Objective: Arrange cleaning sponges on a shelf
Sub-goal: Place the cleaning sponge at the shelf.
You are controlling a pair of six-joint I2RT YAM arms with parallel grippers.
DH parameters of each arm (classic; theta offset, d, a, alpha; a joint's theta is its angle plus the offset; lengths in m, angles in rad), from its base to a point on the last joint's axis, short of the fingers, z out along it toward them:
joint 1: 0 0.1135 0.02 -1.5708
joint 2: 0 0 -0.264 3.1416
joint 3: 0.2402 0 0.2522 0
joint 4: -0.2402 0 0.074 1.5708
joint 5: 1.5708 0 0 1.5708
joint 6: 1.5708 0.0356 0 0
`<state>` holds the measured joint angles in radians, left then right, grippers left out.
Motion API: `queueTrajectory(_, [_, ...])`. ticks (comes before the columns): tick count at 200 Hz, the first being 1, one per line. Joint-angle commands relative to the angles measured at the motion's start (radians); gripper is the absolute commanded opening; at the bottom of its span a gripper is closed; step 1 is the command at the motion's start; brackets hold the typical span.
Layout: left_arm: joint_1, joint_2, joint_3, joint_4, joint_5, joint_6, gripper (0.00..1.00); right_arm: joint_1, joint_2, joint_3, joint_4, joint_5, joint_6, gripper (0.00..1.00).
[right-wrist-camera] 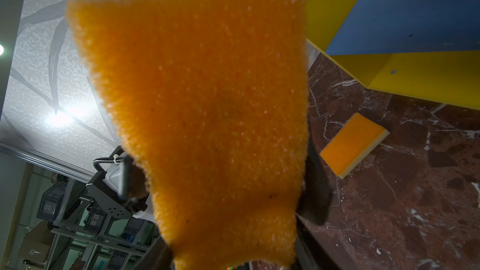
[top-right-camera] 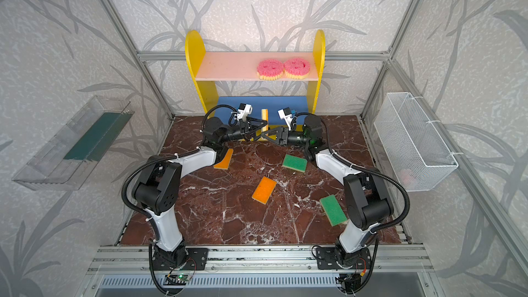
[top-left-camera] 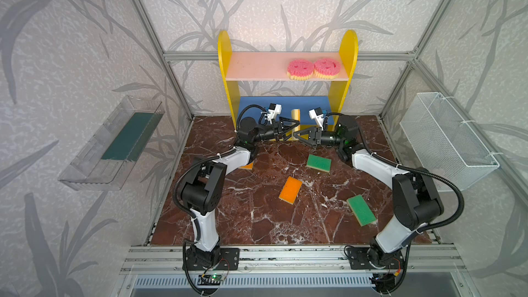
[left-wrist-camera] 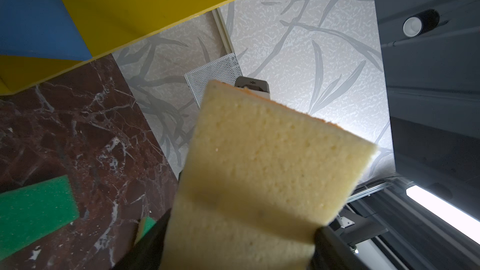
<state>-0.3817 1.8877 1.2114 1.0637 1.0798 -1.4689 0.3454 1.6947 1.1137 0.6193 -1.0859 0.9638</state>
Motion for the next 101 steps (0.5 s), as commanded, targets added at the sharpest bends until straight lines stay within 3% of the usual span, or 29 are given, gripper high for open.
queueTrajectory(1, [0.006,-0.029,0.025,-0.026,0.029,0.019,0.99,0.004,-0.034,0.0,-0.057,0.006,-0.062,0.57])
queueTrajectory(40, [0.035,-0.103,-0.021,-0.2,-0.002,0.163,0.99,0.004,-0.135,-0.055,-0.239,0.053,-0.203,0.58])
queueTrajectory(63, [0.044,-0.173,-0.068,-0.374,-0.055,0.32,0.99,0.004,-0.206,-0.079,-0.392,0.137,-0.31,0.59])
queueTrajectory(101, [0.042,-0.34,-0.187,-0.736,-0.29,0.666,0.99,0.004,-0.281,-0.085,-0.592,0.365,-0.44,0.6])
